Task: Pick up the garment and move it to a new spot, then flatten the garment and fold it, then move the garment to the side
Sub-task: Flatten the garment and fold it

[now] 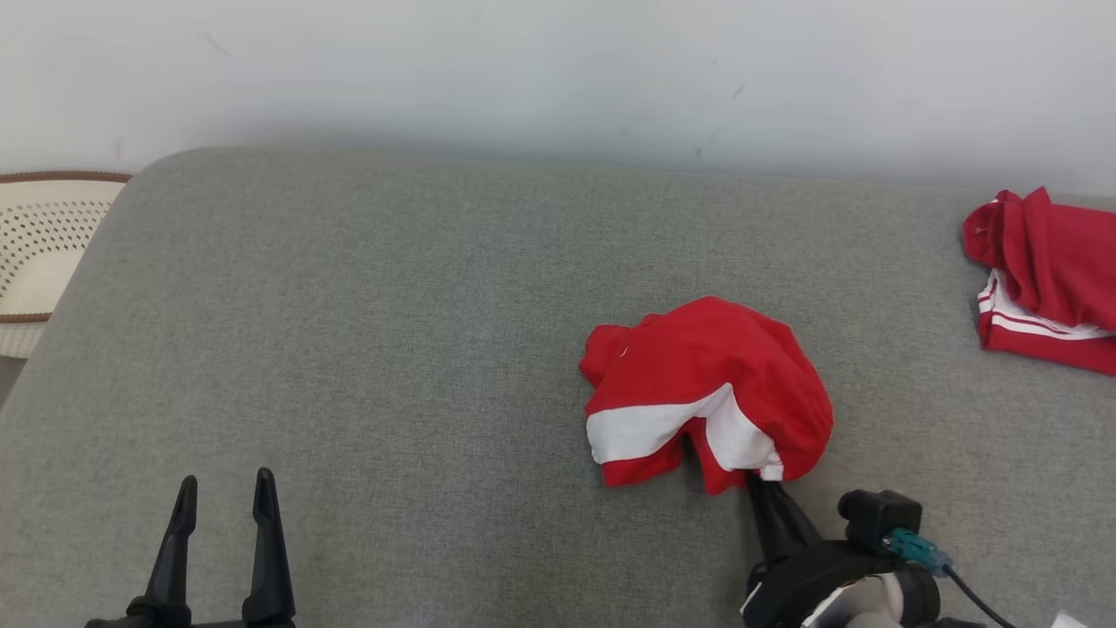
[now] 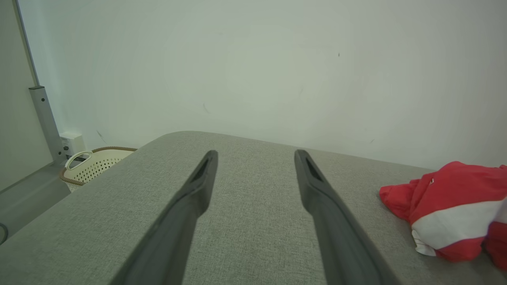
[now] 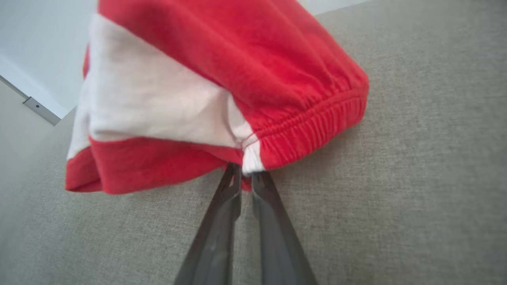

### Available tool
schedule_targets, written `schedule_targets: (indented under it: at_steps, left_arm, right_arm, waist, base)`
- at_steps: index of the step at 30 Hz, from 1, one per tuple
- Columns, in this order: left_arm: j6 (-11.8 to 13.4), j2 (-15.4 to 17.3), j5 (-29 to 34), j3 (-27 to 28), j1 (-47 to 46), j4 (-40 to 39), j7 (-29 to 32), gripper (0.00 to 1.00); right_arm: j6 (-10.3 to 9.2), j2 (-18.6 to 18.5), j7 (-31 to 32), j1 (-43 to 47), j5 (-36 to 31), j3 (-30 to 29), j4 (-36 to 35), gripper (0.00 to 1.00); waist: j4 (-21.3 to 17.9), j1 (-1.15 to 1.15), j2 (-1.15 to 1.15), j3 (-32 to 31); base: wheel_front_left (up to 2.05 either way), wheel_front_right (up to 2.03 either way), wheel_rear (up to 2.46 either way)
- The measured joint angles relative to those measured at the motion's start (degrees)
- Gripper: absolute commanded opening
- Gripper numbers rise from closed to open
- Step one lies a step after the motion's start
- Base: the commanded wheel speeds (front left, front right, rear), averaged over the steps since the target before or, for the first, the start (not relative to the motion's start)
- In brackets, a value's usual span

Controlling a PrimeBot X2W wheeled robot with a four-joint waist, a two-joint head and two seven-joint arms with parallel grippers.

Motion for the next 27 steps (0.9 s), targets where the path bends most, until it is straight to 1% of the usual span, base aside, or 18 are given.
schedule_targets:
  at_steps: [3, 11, 14, 17, 18, 19, 20, 23, 27]
  left_arm:
    - [0.2, -0.1, 0.0, -0.1, 0.1, 0.2, 0.0, 1.00]
    - [0.8, -0.1, -1.2, -1.3, 0.3, 1.1, 0.0, 1.00]
    - [0.9, -0.1, -1.4, -1.5, 0.3, 1.2, 0.0, 1.00]
    - [1.1, -0.1, -1.4, -1.8, 0.3, 1.3, 0.0, 1.00]
    - [1.2, -0.2, -1.5, -2.0, 0.3, 1.4, 0.0, 1.00]
    - [1.2, -0.1, -1.5, -2.1, 0.3, 1.5, 0.0, 1.00]
    - [1.2, -0.1, -1.5, -2.2, 0.3, 1.6, 0.0, 1.00]
    - [1.2, -0.2, -1.6, -2.5, 0.4, 1.9, 0.0, 1.00]
    - [1.2, -0.1, -1.7, -2.7, 0.5, 2.2, 0.0, 1.00]
  right_arm:
    - [0.00, -1.4, 0.0, 0.4, -1.7, -1.5, -1.1, 0.00]
    - [0.00, -7.9, 0.0, 2.8, -5.3, -6.6, -5.9, 0.00]
    - [0.00, -9.1, 0.5, 3.6, -6.1, -7.3, -8.1, 0.00]
    - [0.00, -9.8, 3.3, 4.7, -6.5, -7.2, -9.5, 0.00]
    - [0.00, -9.8, 4.7, 5.1, -6.4, -6.8, -9.7, 0.34]
    - [0.00, -9.8, 5.4, 5.5, -6.2, -6.6, -10.1, 0.71]
    - [0.00, -9.8, 5.8, 5.9, -6.0, -6.5, -10.6, 1.00]
    - [0.00, -10.3, 6.7, 6.6, -5.4, -6.4, -12.2, 1.00]
    - [0.00, -10.8, 6.2, 9.3, -5.5, -7.9, -15.3, 1.00]
  waist:
    - [-0.7, 0.00, 0.00, -0.3]
    - [-2.9, 0.00, 0.00, -0.9]
    - [-3.7, 0.00, 0.00, -0.9]
    - [-4.1, 0.00, 0.00, -1.0]
    - [-4.2, 0.00, 0.00, -1.0]
    - [-4.2, 0.00, 0.00, -1.0]
    - [-4.2, 0.00, 0.00, -1.0]
    - [-4.2, 0.00, 0.00, -1.1]
    - [-3.9, 0.00, 0.00, -1.4]
  base:
    - [0.00, 0.00, 0.00]
    - [0.00, 0.00, 0.00]
    - [0.00, 0.00, 0.00]
    - [0.00, 0.00, 0.00]
    - [0.00, 0.00, 0.00]
    - [0.00, 0.00, 0.00]
    - [0.00, 0.00, 0.00]
    - [0.00, 0.00, 0.00]
    - [0.00, 0.00, 0.00]
